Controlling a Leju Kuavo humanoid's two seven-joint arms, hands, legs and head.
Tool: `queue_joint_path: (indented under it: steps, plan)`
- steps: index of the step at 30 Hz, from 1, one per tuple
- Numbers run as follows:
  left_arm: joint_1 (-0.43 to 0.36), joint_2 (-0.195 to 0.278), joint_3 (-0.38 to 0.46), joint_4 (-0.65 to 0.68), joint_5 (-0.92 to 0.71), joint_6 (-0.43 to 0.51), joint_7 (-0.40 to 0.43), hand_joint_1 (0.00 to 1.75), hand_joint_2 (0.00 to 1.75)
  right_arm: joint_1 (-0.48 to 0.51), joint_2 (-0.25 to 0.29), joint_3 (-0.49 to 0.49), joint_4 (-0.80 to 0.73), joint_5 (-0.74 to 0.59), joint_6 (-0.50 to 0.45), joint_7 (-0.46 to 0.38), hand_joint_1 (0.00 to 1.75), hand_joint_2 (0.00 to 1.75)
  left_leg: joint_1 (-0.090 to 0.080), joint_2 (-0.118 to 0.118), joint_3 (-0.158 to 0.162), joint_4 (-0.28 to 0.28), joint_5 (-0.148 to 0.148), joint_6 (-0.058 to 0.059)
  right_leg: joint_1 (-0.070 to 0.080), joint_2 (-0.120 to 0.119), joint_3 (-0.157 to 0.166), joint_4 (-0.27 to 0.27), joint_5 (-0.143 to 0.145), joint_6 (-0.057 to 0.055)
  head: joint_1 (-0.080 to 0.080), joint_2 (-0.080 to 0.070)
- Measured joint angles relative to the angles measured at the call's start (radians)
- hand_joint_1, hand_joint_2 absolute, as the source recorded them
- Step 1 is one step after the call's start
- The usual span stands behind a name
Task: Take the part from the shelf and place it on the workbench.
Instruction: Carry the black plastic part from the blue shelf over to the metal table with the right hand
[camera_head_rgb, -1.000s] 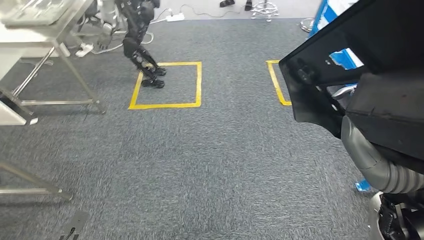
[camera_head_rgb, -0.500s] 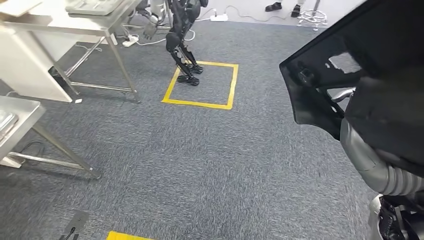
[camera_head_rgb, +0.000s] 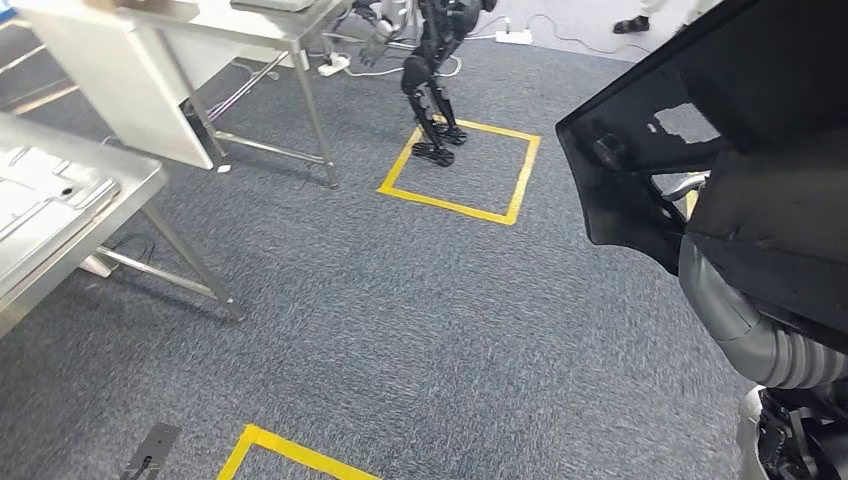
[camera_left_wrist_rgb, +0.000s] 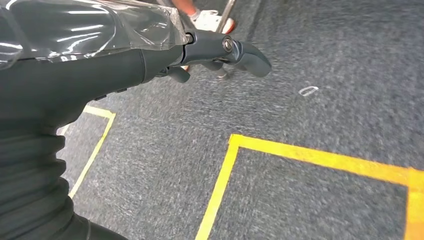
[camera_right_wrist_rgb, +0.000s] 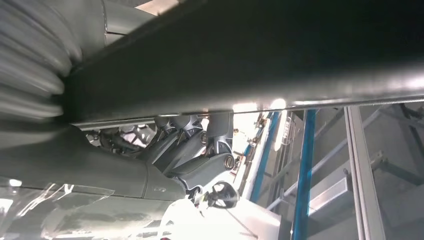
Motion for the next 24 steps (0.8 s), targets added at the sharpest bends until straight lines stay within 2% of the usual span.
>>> queue_joint_path:
  steps: [1,2,3,4,5,6,7,8,9,10,12,13,14,16,17,18,20,21,22,23,24]
  plan:
    - [0.001,0.0,0.0,0.0,0.0,0.0,0.0,0.0,1.75,-0.001,0.0,0.0,0.0,0.0,0.001,0.0,1.75,1.75,0.002,-0.012,0.004,-0.004,0.002,0.005,-0.002,-0.004,0.004,0.0,-0.004,0.005,0.0,0.0]
    - [0.002,0.0,0.0,0.0,0.0,0.0,0.0,0.0,1.75,-0.003,0.0,0.0,0.0,0.0,0.001,0.001,1.75,1.75,0.005,-0.025,0.01,-0.01,0.005,0.011,-0.004,0.011,0.004,0.01,-0.014,0.01,0.001,0.0]
    - [0.002,0.0,0.0,0.0,-0.001,0.0,0.0,0.0,1.75,-0.004,0.0,0.0,0.0,-0.001,0.002,0.001,1.75,1.75,0.009,-0.037,0.017,-0.015,0.008,0.017,-0.006,0.037,-0.005,0.039,-0.033,0.013,0.001,0.0]
    - [0.001,0.0,0.0,0.0,-0.001,0.0,0.0,0.0,1.75,-0.004,-0.001,0.0,0.0,-0.001,0.002,0.001,1.75,1.75,0.013,-0.05,0.022,-0.018,0.01,0.023,-0.007,0.071,-0.027,0.09,-0.061,0.016,0.003,0.0]
    - [-0.001,0.0,0.0,0.0,-0.001,0.0,0.0,0.0,1.75,-0.004,-0.001,0.0,0.0,-0.002,0.002,0.001,1.75,1.75,0.013,-0.064,0.023,-0.019,0.011,0.026,-0.008,0.101,-0.062,0.162,-0.094,0.017,0.004,0.0]
    - [-0.003,-0.001,0.0,0.0,-0.001,0.0,0.0,0.0,1.75,-0.002,-0.002,0.0,0.0,-0.001,0.002,0.002,1.75,1.75,0.014,-0.077,0.023,-0.019,0.01,0.028,-0.009,0.115,-0.101,0.234,-0.122,0.017,0.005,0.0]
    - [-0.002,-0.001,0.0,0.0,-0.001,0.0,0.0,0.0,1.75,-0.001,-0.002,0.0,0.0,-0.001,0.003,0.002,1.75,1.75,0.014,-0.092,0.023,-0.019,0.01,0.028,-0.009,0.12,-0.133,0.286,-0.134,0.019,0.006,0.0]
    - [-0.002,-0.002,0.0,0.0,-0.001,0.0,0.0,0.0,1.75,-0.001,-0.002,0.0,0.0,0.0,0.003,0.003,1.75,1.75,0.015,-0.107,0.024,-0.018,0.01,0.028,-0.01,0.122,-0.147,0.301,-0.125,0.02,0.006,0.0]
    - [-0.001,-0.002,0.0,0.0,-0.001,0.0,0.0,0.0,1.75,0.0,-0.002,0.0,0.0,0.0,0.003,0.003,1.75,1.75,0.017,-0.123,0.025,-0.017,0.009,0.027,-0.011,0.124,-0.139,0.271,-0.096,0.021,0.006,0.0]
    - [-0.001,-0.002,0.0,0.0,-0.001,0.0,0.0,0.0,1.75,0.0,-0.002,0.0,0.0,0.0,0.003,0.003,1.75,1.75,0.019,-0.139,0.027,-0.015,0.008,0.025,-0.014,0.132,-0.113,0.206,-0.053,0.022,0.006,0.0]
    - [-0.001,-0.002,0.0,0.0,-0.001,0.0,0.0,0.0,1.75,-0.001,-0.002,0.0,0.0,-0.001,0.003,0.003,1.75,1.75,0.022,-0.168,0.028,-0.009,0.003,0.015,-0.023,0.178,-0.052,0.065,0.011,0.026,0.006,0.0]
    - [-0.001,-0.002,0.0,0.0,-0.001,0.001,0.0,0.0,1.75,-0.002,-0.002,0.0,0.0,-0.001,0.003,0.003,1.75,1.75,0.023,-0.181,0.024,-0.007,0.003,0.009,-0.026,0.195,-0.034,0.025,0.025,0.024,0.006,0.0]
    - [0.0,-0.001,0.001,0.0,-0.001,0.001,0.0,0.0,1.75,-0.002,-0.002,0.0,0.0,-0.001,0.004,0.003,1.75,1.75,0.023,-0.193,0.02,-0.006,0.004,0.002,-0.025,0.202,-0.029,0.01,0.026,0.021,0.006,0.0]
    - [0.003,-0.001,0.0,0.0,-0.001,0.001,0.0,0.0,1.75,-0.005,-0.002,0.0,0.0,-0.002,0.006,0.003,1.75,1.75,0.027,-0.21,0.011,-0.008,0.008,-0.008,-0.021,0.179,-0.03,0.007,0.029,0.008,0.005,0.0]
    - [0.005,-0.001,0.0,0.001,-0.001,0.001,0.0,0.0,1.75,-0.008,-0.002,0.0,0.0,-0.002,0.008,0.003,1.75,1.75,0.027,-0.195,0.006,0.0,0.003,-0.012,-0.02,0.166,-0.029,0.005,0.03,0.002,0.004,0.0]
    - [0.005,-0.001,0.0,0.001,-0.001,0.001,0.0,0.0,1.75,-0.01,-0.002,0.0,0.0,-0.002,0.009,0.003,1.75,1.75,0.025,-0.167,-0.006,0.024,-0.011,-0.016,-0.02,0.153,-0.028,0.004,0.031,-0.005,0.003,0.0]
    - [0.0,-0.002,0.0,0.001,-0.001,0.0,0.0,0.0,1.75,-0.013,-0.002,0.0,0.0,-0.002,0.012,0.002,1.75,1.75,0.022,-0.097,-0.06,0.138,-0.068,-0.024,-0.016,0.126,-0.026,0.002,0.03,-0.014,0.0,0.0]
    - [-0.003,-0.002,0.0,0.001,-0.001,0.0,0.0,0.0,1.75,-0.013,-0.002,0.0,0.0,-0.002,0.013,0.002,1.75,1.75,0.022,-0.081,-0.096,0.213,-0.099,-0.026,-0.014,0.112,-0.026,0.002,0.029,-0.017,0.0,0.0]
    - [-0.004,-0.002,0.0,0.001,-0.001,0.0,0.0,0.0,1.75,-0.013,-0.002,0.0,0.0,-0.001,0.014,0.002,1.75,1.75,0.023,-0.074,-0.127,0.275,-0.12,-0.027,-0.013,0.098,-0.026,0.002,0.028,-0.019,0.0,0.0]
    - [-0.003,-0.003,0.0,0.001,-0.001,0.0,0.0,0.0,1.75,-0.013,-0.002,0.0,0.0,-0.001,0.014,0.002,1.75,1.75,0.023,-0.072,-0.142,0.305,-0.125,-0.027,-0.012,0.084,-0.026,0.002,0.026,-0.02,-0.001,0.0]
    - [-0.002,-0.003,0.0,0.001,-0.001,0.0,0.0,0.0,1.75,-0.013,-0.002,0.001,0.0,0.0,0.014,0.002,1.75,1.75,0.023,-0.069,-0.136,0.293,-0.111,-0.025,-0.011,0.071,-0.025,0.002,0.025,-0.02,-0.001,0.0]
